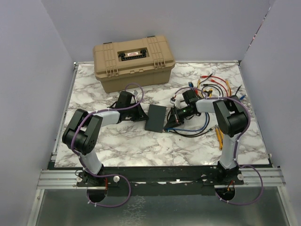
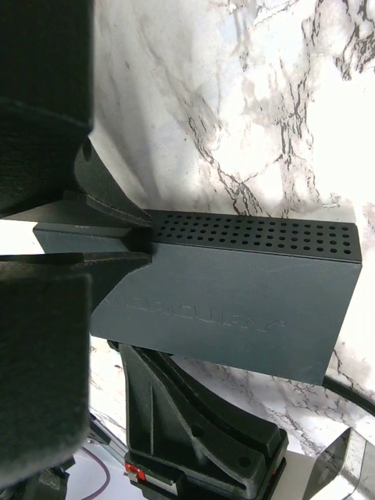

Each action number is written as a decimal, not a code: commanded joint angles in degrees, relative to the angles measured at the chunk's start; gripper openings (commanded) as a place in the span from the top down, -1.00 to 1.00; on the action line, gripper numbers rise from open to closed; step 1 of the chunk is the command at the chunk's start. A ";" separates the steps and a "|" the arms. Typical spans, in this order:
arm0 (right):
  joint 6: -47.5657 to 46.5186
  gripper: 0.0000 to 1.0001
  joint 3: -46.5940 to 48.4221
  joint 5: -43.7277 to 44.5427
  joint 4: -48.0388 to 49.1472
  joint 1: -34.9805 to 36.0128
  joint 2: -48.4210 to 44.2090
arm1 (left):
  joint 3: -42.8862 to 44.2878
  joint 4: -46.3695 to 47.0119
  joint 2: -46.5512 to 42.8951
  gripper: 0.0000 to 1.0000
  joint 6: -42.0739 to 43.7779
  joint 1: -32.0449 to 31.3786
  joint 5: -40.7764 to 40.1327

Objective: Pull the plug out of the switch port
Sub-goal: Pull the connector from the switch port.

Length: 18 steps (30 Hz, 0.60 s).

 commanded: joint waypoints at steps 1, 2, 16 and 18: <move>-2.71 0.99 -3.70 7.08 -5.26 -1.25 -2.42 | -6.50 -16.14 7.72 1.00 4.95 0.79 -15.38; -2.75 0.99 -3.95 7.45 -5.51 -1.59 -2.81 | -6.41 -16.10 7.65 1.00 4.74 0.79 -15.55; -1.48 0.57 -0.81 6.70 -6.91 -3.36 -10.30 | -4.22 -17.81 9.16 1.00 6.88 0.79 -14.81; -1.42 0.17 0.65 7.89 -7.96 -3.36 -11.67 | -4.14 -17.85 9.51 1.00 6.97 0.78 -14.41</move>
